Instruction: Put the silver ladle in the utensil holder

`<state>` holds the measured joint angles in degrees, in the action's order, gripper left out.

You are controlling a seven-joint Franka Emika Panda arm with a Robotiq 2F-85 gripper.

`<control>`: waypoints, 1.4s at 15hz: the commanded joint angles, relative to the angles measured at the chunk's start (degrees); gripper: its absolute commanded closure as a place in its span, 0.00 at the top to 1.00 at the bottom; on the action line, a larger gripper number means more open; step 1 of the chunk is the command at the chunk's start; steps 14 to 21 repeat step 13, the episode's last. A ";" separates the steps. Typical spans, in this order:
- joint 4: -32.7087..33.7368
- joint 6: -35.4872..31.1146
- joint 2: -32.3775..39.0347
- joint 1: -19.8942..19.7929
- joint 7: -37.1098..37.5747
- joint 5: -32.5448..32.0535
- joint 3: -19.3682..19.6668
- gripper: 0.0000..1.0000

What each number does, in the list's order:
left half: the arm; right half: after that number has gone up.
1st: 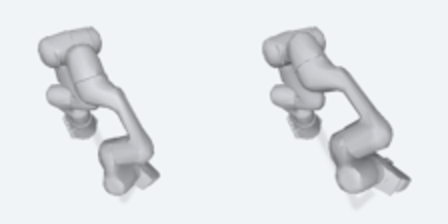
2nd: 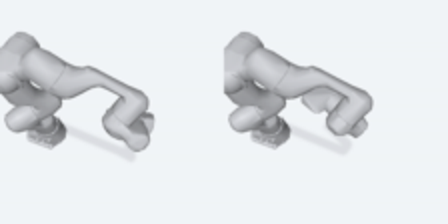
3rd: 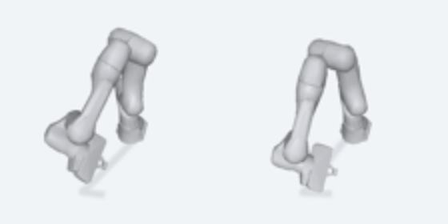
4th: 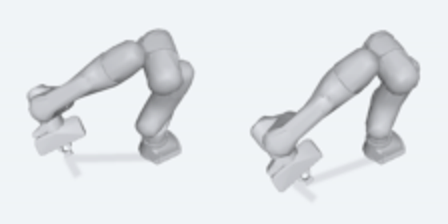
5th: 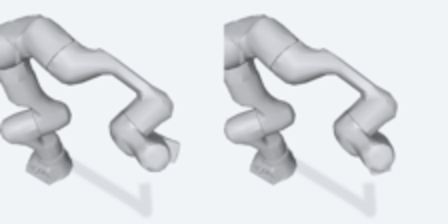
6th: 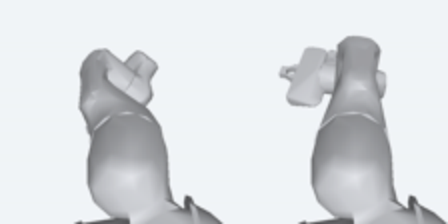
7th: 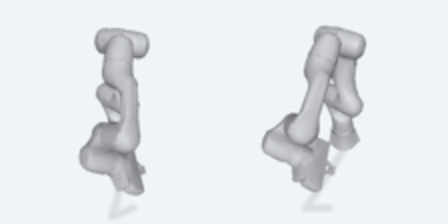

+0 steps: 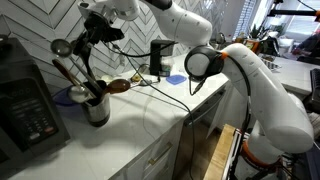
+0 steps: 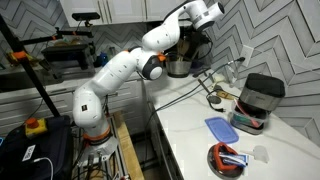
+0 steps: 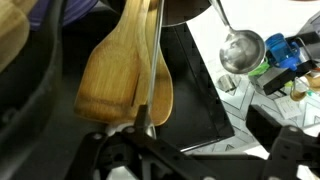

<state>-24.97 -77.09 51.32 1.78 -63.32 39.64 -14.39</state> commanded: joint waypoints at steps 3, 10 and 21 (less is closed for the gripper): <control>1.01 -3.12 -6.62 1.73 -2.64 -10.29 0.10 1.00; 1.53 -22.24 -9.79 0.42 0.72 -12.52 -2.19 1.00; 1.71 -23.14 -9.46 0.40 0.36 -12.89 -2.99 1.00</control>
